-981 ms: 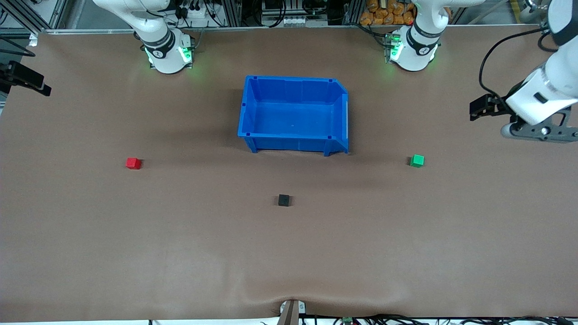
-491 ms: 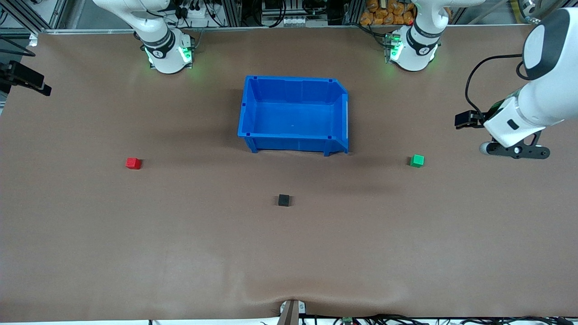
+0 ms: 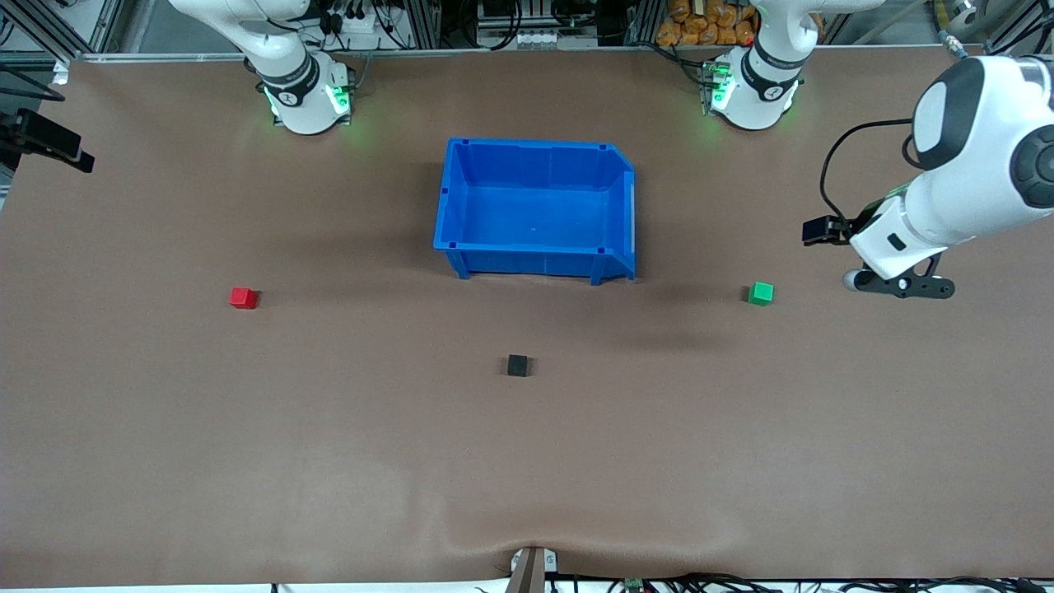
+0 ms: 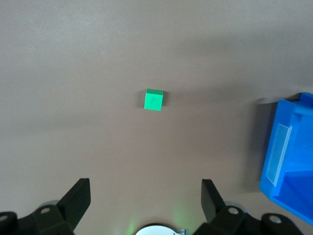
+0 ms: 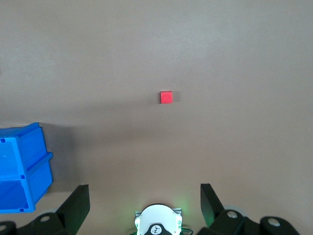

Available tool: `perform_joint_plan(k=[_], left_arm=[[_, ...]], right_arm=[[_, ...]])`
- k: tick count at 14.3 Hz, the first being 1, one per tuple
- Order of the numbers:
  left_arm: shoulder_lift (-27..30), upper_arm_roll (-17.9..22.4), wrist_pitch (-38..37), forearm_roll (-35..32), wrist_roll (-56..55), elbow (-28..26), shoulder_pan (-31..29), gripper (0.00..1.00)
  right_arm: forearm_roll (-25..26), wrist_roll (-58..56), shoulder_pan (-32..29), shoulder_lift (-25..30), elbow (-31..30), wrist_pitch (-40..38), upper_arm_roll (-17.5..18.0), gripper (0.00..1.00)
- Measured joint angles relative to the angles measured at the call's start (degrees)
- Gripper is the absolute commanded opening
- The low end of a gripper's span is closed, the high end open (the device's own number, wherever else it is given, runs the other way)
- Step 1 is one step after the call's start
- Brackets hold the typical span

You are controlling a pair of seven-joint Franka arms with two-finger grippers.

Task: Attach green and red cubes to black cube
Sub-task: 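Move the left gripper down toward the green cube, then grasp the green cube with the left gripper while the right gripper reaches the red cube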

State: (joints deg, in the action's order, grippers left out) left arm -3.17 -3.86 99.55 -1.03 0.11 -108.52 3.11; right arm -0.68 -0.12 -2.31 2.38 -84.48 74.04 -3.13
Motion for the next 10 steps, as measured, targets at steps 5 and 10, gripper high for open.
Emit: perform_joint_plan(k=[5,10], left_arm=[[0.86,0.0,7.34,0.0,0.0,-5.66,-0.04,1.0],[0.85,0.01,16.38,0.01,0.0,-12.68,-0.09,1.0]], right_arm=[[0.0,-0.02,0.0,-0.3,1.97,-0.45,0.02,1.0],[-0.04,0.02,-0.22,-4.07,8.28,-1.77,1.41,1.0]])
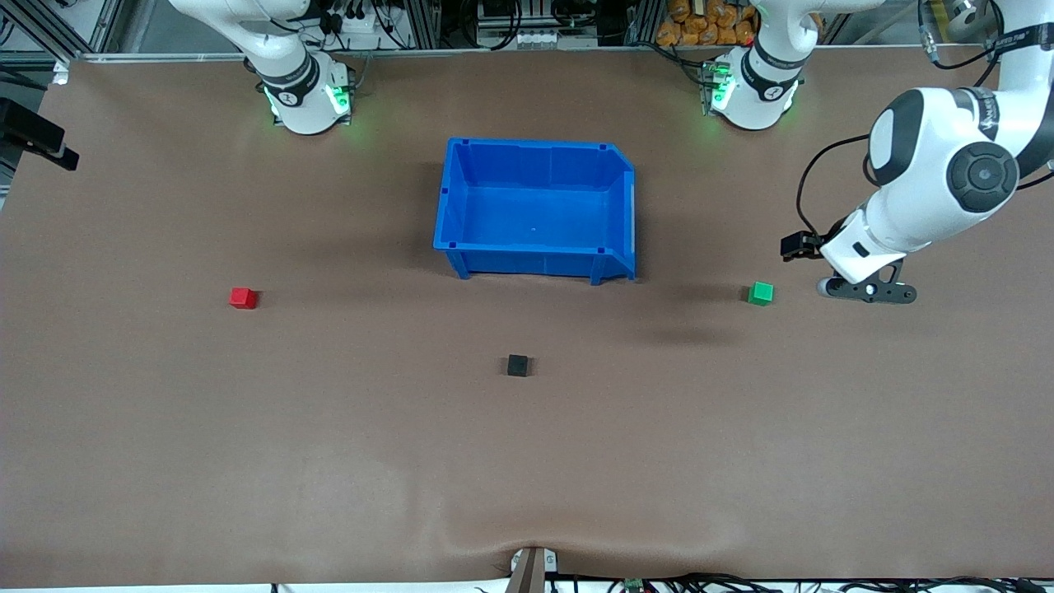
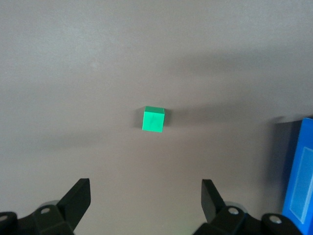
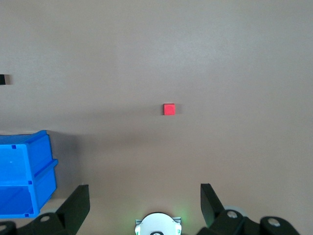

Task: Attach green and red cubes to black cube
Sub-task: 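Grasp the green cube with the left gripper while the right gripper reaches the red cube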

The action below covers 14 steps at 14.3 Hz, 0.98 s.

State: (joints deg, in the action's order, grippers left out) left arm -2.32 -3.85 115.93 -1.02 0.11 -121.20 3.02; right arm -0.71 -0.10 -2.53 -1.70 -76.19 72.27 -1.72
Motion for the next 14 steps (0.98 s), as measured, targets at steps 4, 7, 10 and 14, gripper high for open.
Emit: perform_joint_plan(k=[4,7,10,14], left_arm=[[-0.01,0.0,4.58,0.0,0.0,-3.1,-0.01,1.0],[-0.14,0.01,8.83,0.0,0.0,-5.86,-0.02,1.0],[-1.33,0.01,10.95,0.0,0.01,-7.17,-0.02,1.0],[-4.92,0.01,15.63,0.0,0.1,-8.01,-0.02,1.0]], right_arm=[[-0.05,0.0,-2.65,-5.48,0.16,3.21,-0.06,1.0],[-0.2,-0.01,-3.64,-11.99,-0.25,4.05,-0.05,1.0],[-0.21,0.23,-3.65,-18.22,-1.98,4.23,0.12,1.0],[0.15,0.45,-5.32,-26.19,-6.37,9.42,-0.23,1.0]])
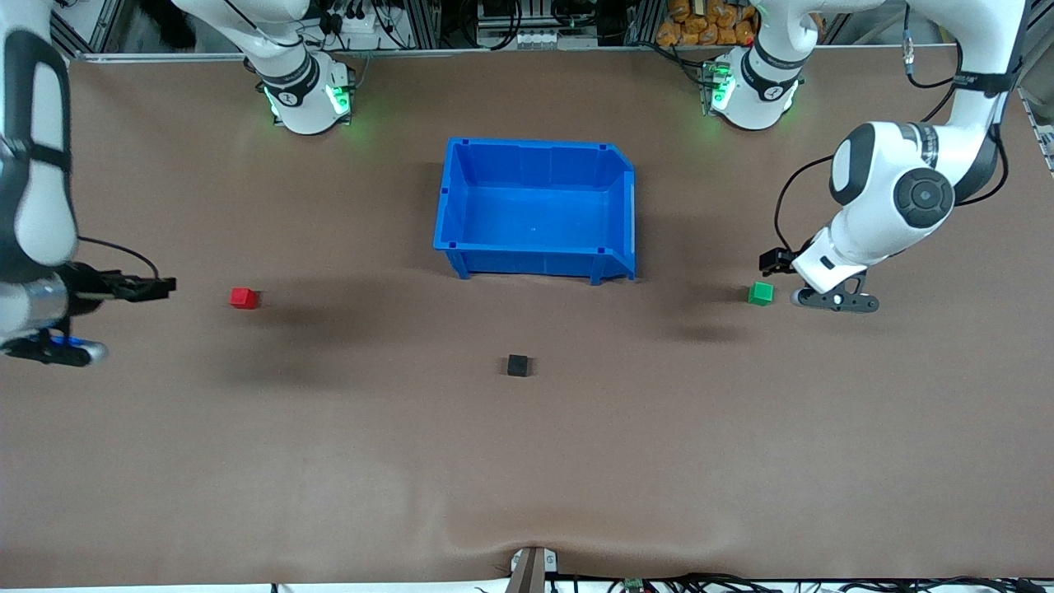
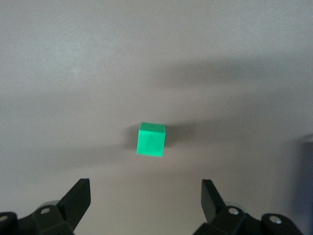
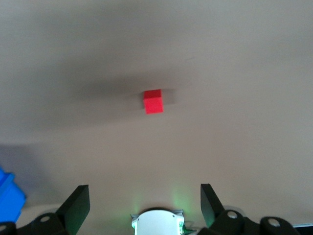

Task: Attach green and red cubes to black cube
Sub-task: 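Grasp the green cube with the left gripper while the right gripper reaches the red cube, then lift the red cube with the right gripper toward the black cube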

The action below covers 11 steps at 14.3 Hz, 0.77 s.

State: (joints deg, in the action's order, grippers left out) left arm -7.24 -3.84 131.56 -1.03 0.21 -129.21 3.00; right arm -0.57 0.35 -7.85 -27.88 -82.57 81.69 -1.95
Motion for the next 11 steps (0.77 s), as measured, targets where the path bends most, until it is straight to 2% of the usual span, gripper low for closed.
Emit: perform_joint_plan(k=[3,4,8,9,11], left_arm=[[-3.36,0.0,3.83,0.0,0.68,-0.09,0.0,1.0],[-4.49,0.0,5.3,0.0,0.73,-0.09,0.0,1.0],[-9.97,-0.17,11.59,-0.04,1.3,0.2,0.18,1.0],[-11.0,-0.27,12.0,-0.04,2.31,0.38,0.21,1.0],[-12.58,-0.35,12.26,-0.04,3.3,0.8,0.24,1.0]], right_arm=[[0.06,-0.02,-2.17,-2.31,-9.69,13.22,-0.08,1.0],[0.08,-0.07,-2.57,-2.72,-11.93,15.45,-0.1,1.0],[0.08,-0.08,-2.62,-5.81,-16.37,22.91,0.5,1.0],[0.08,-0.08,-2.48,-6.46,-17.45,25.88,0.73,0.97],[0.08,-0.06,-1.72,-7.26,-19.65,29.99,1.0,0.74]])
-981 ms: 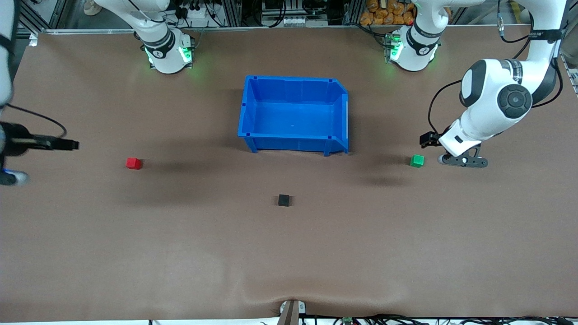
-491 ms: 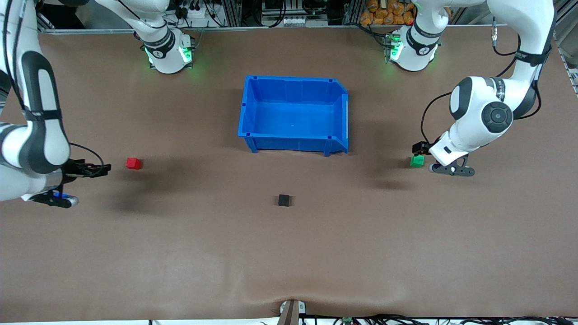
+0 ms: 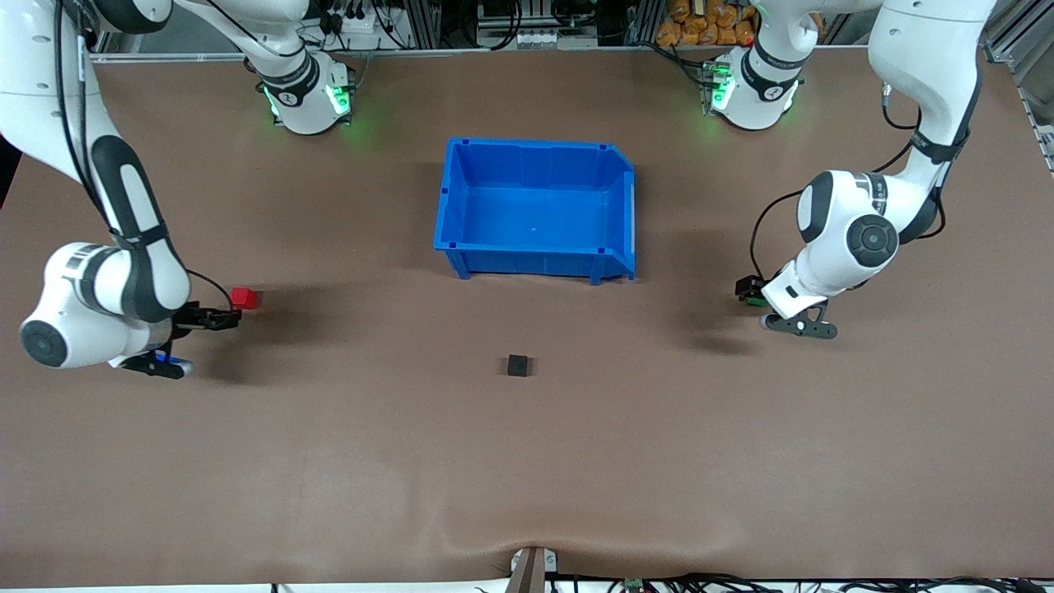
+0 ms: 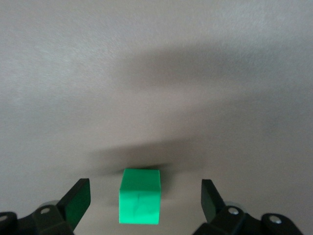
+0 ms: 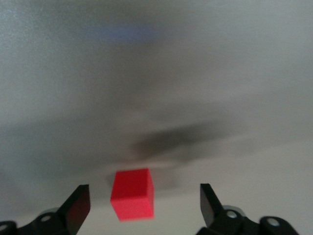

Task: Attach green and red cubes to black cube
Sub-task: 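Lift the red cube with the right gripper toward the black cube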

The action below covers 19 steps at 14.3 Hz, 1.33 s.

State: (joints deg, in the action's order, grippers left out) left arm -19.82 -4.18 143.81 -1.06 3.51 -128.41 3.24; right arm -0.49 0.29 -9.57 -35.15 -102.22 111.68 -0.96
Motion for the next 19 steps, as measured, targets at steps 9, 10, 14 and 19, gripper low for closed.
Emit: perform_joint_plan(k=[9,10,14,19], left_arm=[[-2.78,0.09,0.01,0.0,0.04,0.66,-0.33,1.0],[-2.9,0.09,0.01,0.0,0.04,0.66,-0.33,1.0],[-3.06,0.08,-0.02,0.0,0.04,0.63,-0.32,0.64],[-3.12,0.1,-2.28,0.0,0.04,0.53,-0.33,0.0]], right_arm=[[0.0,0.7,1.3,-0.12,-2.44,-0.85,-0.03,0.0],[-0.03,1.12,1.3,-0.12,-2.44,-1.41,-0.03,0.0],[-3.7,13.2,1.32,-0.02,0.61,-7.88,2.75,0.0],[-20.14,45.35,5.56,0.17,10.1,-11.3,10.58,0.0]])
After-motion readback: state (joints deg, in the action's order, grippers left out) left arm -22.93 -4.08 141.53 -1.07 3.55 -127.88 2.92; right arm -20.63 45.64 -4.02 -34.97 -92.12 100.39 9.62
